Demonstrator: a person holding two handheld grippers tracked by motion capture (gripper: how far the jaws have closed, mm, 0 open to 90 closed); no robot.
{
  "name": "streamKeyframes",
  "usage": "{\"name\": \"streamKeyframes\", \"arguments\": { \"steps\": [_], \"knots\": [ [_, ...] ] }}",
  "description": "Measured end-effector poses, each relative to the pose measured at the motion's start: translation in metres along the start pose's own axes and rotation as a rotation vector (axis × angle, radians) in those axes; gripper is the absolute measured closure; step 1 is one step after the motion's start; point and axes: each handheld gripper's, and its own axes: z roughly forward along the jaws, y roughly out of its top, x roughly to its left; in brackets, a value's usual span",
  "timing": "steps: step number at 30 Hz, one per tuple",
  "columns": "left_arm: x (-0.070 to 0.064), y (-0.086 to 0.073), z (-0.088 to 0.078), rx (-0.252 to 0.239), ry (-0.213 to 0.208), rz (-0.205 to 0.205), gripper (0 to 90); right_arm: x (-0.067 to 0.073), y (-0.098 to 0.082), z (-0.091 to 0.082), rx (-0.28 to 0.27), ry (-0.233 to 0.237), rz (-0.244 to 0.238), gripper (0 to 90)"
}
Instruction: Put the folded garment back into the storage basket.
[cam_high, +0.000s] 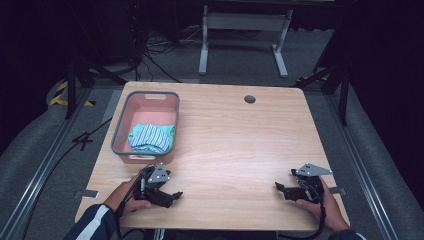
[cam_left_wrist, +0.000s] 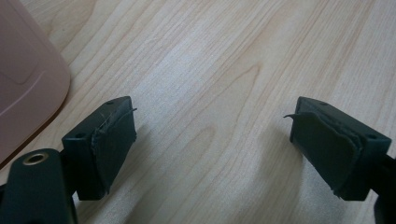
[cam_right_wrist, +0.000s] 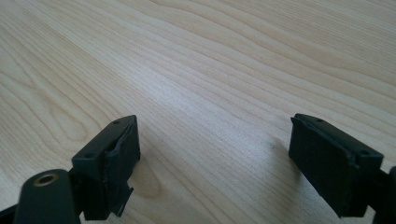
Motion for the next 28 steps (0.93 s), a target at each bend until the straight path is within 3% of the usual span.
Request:
{"name": "streamKeyframes", "arguments": {
  "steps": [13, 17, 28],
  "knots": [
    [-0.0002, 0.0000, 0.0002, -0.002, 0.000, -0.003, 14.4, 0.0000, 0.0000, 0.0000, 0.000, 0.000, 0.000, 17.0],
    [-0.0001, 0.0000, 0.0002, -0.003, 0.000, -0.002, 14.4, 0.0005, -0.0002, -0.0005, -0.010, 0.012, -0.011, 20.8],
    [0.0000, 0.0000, 0.0002, -0.002, 0.000, -0.001, 14.4, -0.0018, 0.0007, 0.0008, -0.002, 0.018, -0.020, 17.6]
  ]
}}
